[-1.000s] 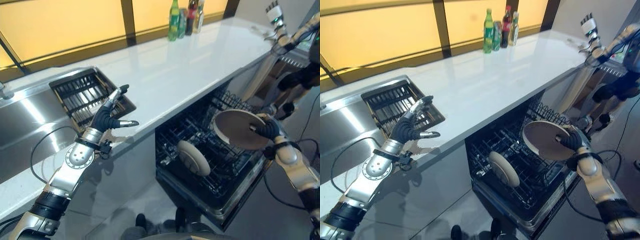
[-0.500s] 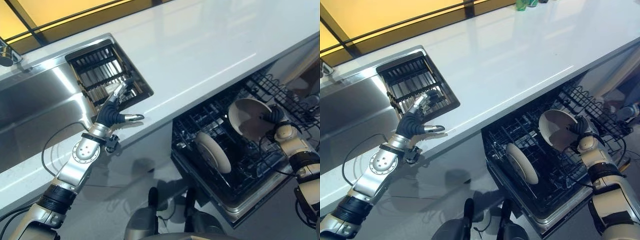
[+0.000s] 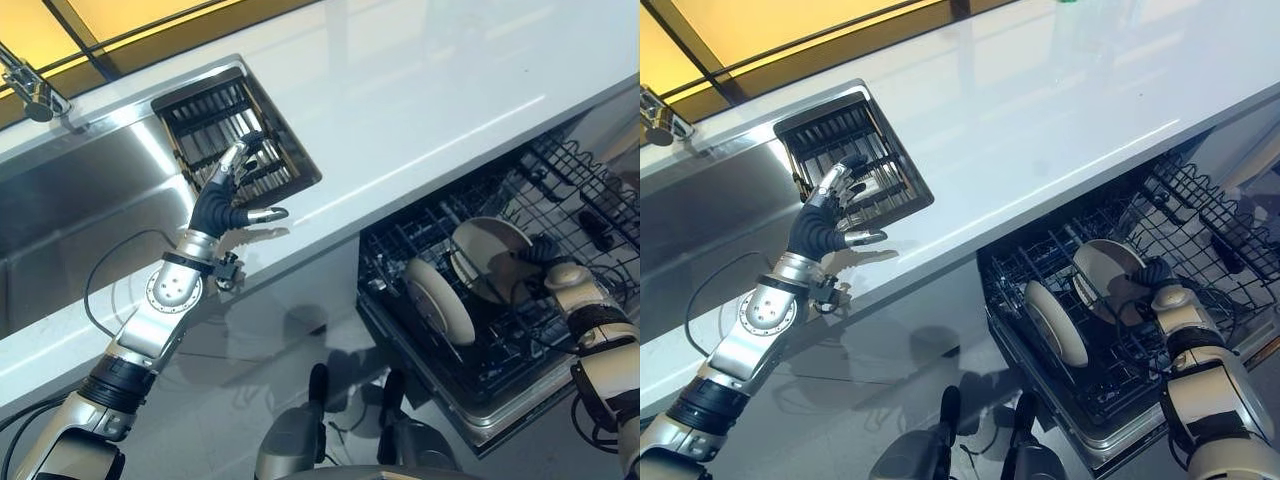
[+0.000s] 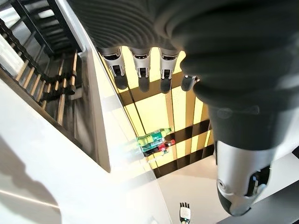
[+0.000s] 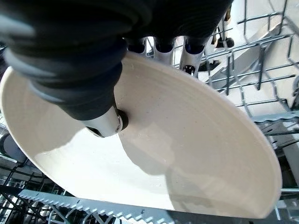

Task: Pick up plates and place into dishwasher.

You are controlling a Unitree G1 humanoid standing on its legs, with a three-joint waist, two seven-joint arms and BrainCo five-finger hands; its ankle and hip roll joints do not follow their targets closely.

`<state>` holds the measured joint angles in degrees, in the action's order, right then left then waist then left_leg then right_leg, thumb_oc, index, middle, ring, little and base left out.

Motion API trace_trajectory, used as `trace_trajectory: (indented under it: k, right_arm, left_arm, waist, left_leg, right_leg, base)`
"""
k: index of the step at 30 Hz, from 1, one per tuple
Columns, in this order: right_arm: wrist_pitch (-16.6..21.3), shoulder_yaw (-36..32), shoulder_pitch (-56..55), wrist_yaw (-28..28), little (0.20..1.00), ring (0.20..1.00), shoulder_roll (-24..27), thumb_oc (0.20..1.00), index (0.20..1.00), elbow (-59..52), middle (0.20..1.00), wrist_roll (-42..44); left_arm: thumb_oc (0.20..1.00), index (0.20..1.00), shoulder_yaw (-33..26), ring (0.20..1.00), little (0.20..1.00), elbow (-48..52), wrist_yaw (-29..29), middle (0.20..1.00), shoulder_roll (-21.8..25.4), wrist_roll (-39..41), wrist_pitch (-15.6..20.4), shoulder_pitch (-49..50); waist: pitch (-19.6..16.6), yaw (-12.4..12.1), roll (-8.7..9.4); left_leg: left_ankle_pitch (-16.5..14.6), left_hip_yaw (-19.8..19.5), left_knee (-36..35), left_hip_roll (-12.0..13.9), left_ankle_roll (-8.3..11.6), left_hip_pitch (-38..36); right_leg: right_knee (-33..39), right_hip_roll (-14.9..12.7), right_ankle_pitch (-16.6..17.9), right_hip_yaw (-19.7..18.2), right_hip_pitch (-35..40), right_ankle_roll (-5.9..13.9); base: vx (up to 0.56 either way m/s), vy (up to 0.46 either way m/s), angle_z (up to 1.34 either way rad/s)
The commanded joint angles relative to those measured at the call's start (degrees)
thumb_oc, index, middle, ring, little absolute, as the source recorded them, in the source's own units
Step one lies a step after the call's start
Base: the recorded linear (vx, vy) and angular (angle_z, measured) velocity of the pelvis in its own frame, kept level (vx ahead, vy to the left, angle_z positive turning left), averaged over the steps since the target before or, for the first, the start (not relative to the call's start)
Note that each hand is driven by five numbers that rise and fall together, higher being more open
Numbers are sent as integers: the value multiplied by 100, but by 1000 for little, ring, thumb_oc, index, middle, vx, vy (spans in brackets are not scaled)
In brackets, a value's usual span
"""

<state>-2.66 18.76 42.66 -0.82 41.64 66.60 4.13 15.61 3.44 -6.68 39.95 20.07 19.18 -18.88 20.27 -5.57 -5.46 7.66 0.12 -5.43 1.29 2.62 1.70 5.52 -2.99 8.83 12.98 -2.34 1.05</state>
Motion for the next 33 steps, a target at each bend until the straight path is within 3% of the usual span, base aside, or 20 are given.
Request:
trace_trajectory:
  k: [1,3,7,12,17,21,25,31,33]
  right_arm:
    - [432,535,743,33,1000,1000,24,1000,1000,-47,1000,331]
    - [486,458,682,187,1000,1000,64,1000,1000,-247,1000,493]
    - [597,-34,230,1250,1000,1000,137,1000,1000,-1183,1000,740]
    - [536,-708,-824,2610,1000,1000,-25,1000,1000,-2539,1000,444]
    - [703,-1418,-1754,3430,1000,1000,-382,1000,1000,-3334,1000,128]
    - [926,-1790,-2366,3648,1000,1000,-611,1000,1000,-3576,1000,245]
    - [1190,-1980,-2526,3579,1000,1000,-791,1000,1000,-3225,1000,776]
    - [1430,-2002,-2224,3384,1000,1000,-971,1000,1000,-2647,1000,1450]
    - [1347,-1945,-1866,3375,1000,1000,-934,1000,1000,-2447,1000,1580]
  left_arm:
    - [1000,1000,203,1000,1000,223,-7,1000,173,308,253,-580]
    - [1000,1000,167,1000,1000,210,20,1000,180,320,315,-512]
    - [1000,1000,52,1000,1000,221,49,1000,53,184,445,-209]
    - [1000,1000,-59,1000,1000,333,-61,1000,-186,-50,517,243]
    - [1000,1000,-139,1000,1000,322,-136,1000,-401,-149,556,517]
    - [1000,1000,-177,1000,1000,327,-56,1000,-629,-222,511,637]
    - [1000,1000,-199,1000,1000,346,-76,1000,-750,-207,470,581]
    - [1000,1000,-120,1000,1000,399,-210,1000,-807,-92,504,400]
    - [1000,1000,-27,1000,1000,382,-304,1000,-774,-87,489,229]
  waist:
    - [206,-119,-43]
    - [197,-95,-21]
    - [133,23,58]
    - [-15,233,172]
    - [-170,413,265]
    - [-122,485,338]
    - [142,478,385]
    - [470,471,309]
    - [588,456,267]
  left_leg:
    - [-590,49,43,-198,-61,100]
    - [-592,61,43,-193,-64,71]
    - [-635,99,43,-181,-77,-41]
    - [-718,208,43,-160,-101,-203]
    - [-884,429,180,-150,-169,-410]
    - [-1168,558,1075,-143,-223,-194]
    - [-1740,643,2333,-75,-369,189]
    - [-2326,580,3719,-97,-536,967]
    - [-2468,540,4116,-109,-585,1259]
  right_leg:
    - [-187,-322,-490,-26,-28,355]
    - [-191,-317,-483,-27,-12,356]
    - [-212,-274,-489,-77,56,365]
    - [-180,-228,-474,-216,167,405]
    - [-232,-208,-530,-377,274,393]
    - [-833,-310,-765,-421,218,295]
    - [-2014,-435,-1303,-252,-68,114]
    - [-3406,-570,-1831,-254,-759,-110]
    - [-3844,-624,-1984,-257,-1042,-184]
  base:
    - [-19,3,3]
    - [0,0,0]
    - [9,28,1]
    - [46,55,-1]
    - [55,68,-12]
    - [-14,70,-21]
    - [-58,47,-17]
    - [-129,37,-7]
    - [-177,33,8]
